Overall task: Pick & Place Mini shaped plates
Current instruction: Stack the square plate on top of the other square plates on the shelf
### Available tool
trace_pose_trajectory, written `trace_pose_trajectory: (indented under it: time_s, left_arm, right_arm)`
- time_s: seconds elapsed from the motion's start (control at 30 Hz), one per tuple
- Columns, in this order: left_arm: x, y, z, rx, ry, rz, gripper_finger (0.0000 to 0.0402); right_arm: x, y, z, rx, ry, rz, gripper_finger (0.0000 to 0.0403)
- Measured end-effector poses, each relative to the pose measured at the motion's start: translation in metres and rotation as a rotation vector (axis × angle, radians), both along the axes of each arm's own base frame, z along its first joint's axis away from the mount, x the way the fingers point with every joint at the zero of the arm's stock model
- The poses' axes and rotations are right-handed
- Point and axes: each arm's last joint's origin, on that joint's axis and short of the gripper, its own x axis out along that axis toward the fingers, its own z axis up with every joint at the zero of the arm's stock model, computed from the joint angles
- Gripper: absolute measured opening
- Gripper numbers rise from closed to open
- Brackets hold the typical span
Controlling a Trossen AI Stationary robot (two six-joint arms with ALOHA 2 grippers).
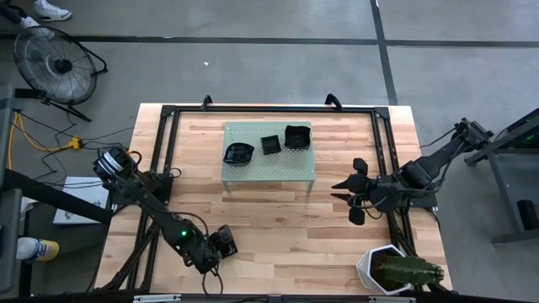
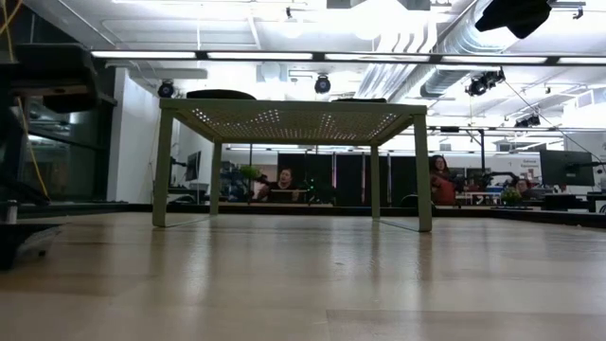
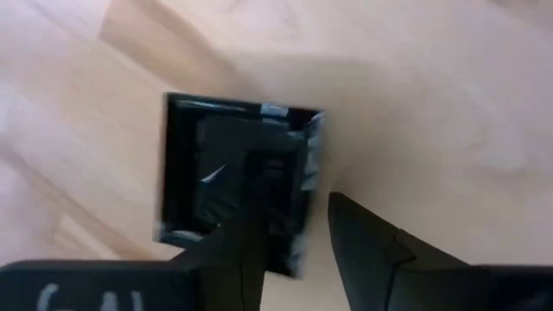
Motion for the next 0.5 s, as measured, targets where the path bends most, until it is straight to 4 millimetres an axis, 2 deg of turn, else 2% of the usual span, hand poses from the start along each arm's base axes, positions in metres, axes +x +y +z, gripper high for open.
trace_pose_trajectory:
  time_s: [0.5]
  left_arm:
    - [-0.0005,0.0,-0.0001,0.007,0.007,-0.019,0.0081]
  right_arm:
    - [-0.0002,-0.0001,-0.0003,-0.002,0.004,0.0,0.0094]
